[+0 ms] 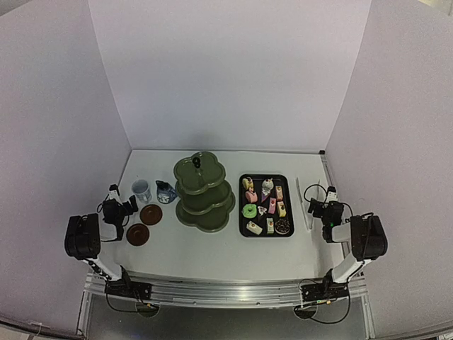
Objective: Serve the afternoon tea
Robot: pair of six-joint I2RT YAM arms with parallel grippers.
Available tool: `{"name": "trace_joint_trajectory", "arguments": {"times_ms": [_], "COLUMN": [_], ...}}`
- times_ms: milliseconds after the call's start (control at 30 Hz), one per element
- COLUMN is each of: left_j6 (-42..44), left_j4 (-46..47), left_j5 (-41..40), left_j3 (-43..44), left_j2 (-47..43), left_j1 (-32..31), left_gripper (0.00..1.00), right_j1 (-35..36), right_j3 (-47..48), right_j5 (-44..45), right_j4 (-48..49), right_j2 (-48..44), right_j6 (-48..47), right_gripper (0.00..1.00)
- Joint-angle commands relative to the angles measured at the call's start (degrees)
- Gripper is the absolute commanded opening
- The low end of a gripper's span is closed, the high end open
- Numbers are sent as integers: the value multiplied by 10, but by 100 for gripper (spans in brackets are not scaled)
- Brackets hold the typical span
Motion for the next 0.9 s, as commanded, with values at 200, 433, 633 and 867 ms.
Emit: {"name": "trace_joint_trajectory", "arguments": {"times_ms": [200, 433, 633, 867], "left_j6": [5, 73, 92, 41], "left_j4": [11, -267, -278, -308], "left_j5": [0, 116, 215, 250], "left_j3": [15, 132, 141, 186], "left_j2": [-2, -96, -193, -206], "left_j1": [-1, -1, -1, -1], "left_gripper": [100, 100, 100, 100], "right_j1": [-1, -1, 0, 13], "right_j3": [80, 173, 236, 285], "right_j5": [81, 33, -62, -46], "right_j4": [-158, -333, -444, -566], "right_j2": [-61, -118, -130, -107], "right_j6": [31, 71, 102, 122], "right_gripper": [98, 98, 98, 98]}}
